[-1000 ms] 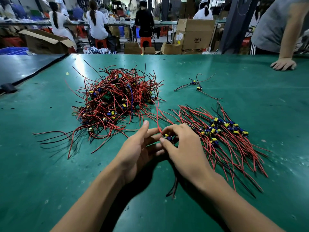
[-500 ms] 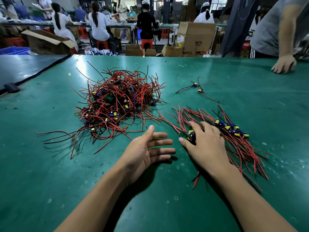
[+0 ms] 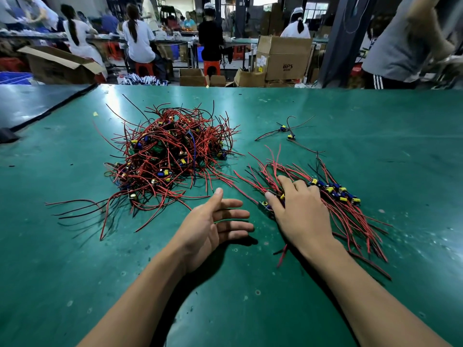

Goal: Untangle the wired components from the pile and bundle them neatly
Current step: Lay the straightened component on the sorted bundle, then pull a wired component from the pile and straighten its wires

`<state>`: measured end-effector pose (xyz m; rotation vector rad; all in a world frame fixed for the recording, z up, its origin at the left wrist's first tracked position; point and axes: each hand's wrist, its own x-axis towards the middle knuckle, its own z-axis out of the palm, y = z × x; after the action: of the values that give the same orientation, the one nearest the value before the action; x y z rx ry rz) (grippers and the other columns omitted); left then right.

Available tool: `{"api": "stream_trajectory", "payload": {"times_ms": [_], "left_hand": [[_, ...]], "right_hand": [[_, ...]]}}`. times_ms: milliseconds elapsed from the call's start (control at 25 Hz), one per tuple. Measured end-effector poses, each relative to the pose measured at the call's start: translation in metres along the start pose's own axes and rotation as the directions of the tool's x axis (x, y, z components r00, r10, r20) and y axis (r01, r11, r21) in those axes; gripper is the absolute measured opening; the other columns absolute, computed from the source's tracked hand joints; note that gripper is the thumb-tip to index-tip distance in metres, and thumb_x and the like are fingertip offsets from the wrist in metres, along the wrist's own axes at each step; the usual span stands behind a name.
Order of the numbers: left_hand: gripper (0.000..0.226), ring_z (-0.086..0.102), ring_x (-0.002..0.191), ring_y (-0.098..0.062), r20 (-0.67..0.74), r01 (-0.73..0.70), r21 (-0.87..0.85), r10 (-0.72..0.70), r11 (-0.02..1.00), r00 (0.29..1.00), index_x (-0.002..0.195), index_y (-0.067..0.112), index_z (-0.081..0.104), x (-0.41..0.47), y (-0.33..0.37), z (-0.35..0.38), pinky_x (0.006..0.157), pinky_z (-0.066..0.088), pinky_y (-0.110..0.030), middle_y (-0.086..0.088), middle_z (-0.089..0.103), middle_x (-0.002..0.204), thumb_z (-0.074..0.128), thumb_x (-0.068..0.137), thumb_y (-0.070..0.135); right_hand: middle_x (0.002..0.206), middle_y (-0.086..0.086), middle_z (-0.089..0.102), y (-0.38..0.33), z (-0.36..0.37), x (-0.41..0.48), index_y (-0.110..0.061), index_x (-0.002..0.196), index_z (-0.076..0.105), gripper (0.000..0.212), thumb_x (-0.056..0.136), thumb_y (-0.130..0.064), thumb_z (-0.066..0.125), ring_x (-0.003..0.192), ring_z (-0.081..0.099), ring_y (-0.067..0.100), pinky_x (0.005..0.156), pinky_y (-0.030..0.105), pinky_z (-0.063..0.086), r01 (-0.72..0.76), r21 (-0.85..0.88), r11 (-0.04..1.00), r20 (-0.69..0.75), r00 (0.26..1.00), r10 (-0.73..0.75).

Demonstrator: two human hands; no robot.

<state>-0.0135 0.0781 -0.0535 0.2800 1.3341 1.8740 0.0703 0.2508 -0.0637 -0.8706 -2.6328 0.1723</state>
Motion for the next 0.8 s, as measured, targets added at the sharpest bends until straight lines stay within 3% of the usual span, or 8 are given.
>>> {"api": "stream_trajectory", "payload": {"times_ms": [80,360,440,560,680,800], "left_hand": [[0.052,0.071,0.071,-0.031,-0.003,-0.001,0.007,0.001,1.000,1.000,0.108,0.000,0.060,0.000,0.000,0.000,0.064,0.060,-0.034,-0.019,0.070,0.088,0.041,0.097,0.046],[0.050,0.072,0.076,-0.032,-0.011,0.003,0.000,-0.003,1.000,1.000,0.110,-0.002,0.060,0.002,0.000,0.000,0.064,0.060,-0.035,-0.021,0.072,0.095,0.045,0.097,0.044],[0.051,0.072,0.080,-0.032,-0.010,0.003,-0.004,-0.003,1.000,1.000,0.110,-0.003,0.060,0.002,-0.001,0.001,0.066,0.061,-0.035,-0.021,0.072,0.099,0.045,0.096,0.044],[0.052,0.072,0.083,-0.033,-0.011,-0.002,-0.010,0.002,1.000,1.000,0.111,-0.003,0.060,0.002,-0.002,0.000,0.066,0.060,-0.036,-0.022,0.072,0.101,0.044,0.097,0.044],[0.052,0.072,0.082,-0.033,-0.017,-0.002,-0.009,0.002,1.000,1.000,0.111,-0.004,0.059,0.002,-0.002,0.000,0.065,0.060,-0.036,-0.022,0.072,0.100,0.043,0.098,0.044],[0.052,0.072,0.080,-0.032,-0.021,-0.001,-0.003,0.001,1.000,1.000,0.110,-0.003,0.060,0.002,-0.002,0.001,0.064,0.060,-0.035,-0.021,0.072,0.098,0.044,0.097,0.044]], "right_hand": [[0.130,0.006,0.057,0.002,0.000,0.000,-0.025,0.142,0.046,0.055,0.099,-0.060,0.038,0.119,0.045,0.032,0.090,0.043,0.046,-0.002,-0.025,1.000,0.016,1.000,0.002],[0.122,0.009,0.062,0.011,-0.001,0.007,-0.018,0.130,0.054,0.043,0.103,-0.049,0.040,0.114,0.047,0.031,0.082,0.039,0.044,0.023,0.038,0.999,-0.040,0.999,-0.021],[0.126,0.007,0.060,0.010,-0.001,0.004,-0.022,0.133,0.053,0.059,0.097,-0.065,0.034,0.118,0.046,0.029,0.087,0.040,0.044,-0.007,0.077,0.997,-0.028,1.000,0.010],[0.133,0.004,0.053,0.007,0.000,0.000,-0.028,0.142,0.043,0.092,0.075,-0.090,0.033,0.124,0.044,0.029,0.097,0.045,0.042,-0.003,-0.036,0.999,0.104,0.995,0.006],[0.128,0.004,0.057,0.006,-0.002,0.003,-0.025,0.136,0.045,0.075,0.081,-0.075,0.053,0.119,0.047,0.029,0.090,0.040,0.045,0.057,0.014,0.998,0.100,0.993,-0.058],[0.120,0.004,0.061,0.005,-0.002,0.003,-0.022,0.132,0.050,0.059,0.087,-0.058,0.061,0.113,0.050,0.029,0.085,0.038,0.046,0.105,0.079,0.991,0.048,0.993,-0.109]]}}
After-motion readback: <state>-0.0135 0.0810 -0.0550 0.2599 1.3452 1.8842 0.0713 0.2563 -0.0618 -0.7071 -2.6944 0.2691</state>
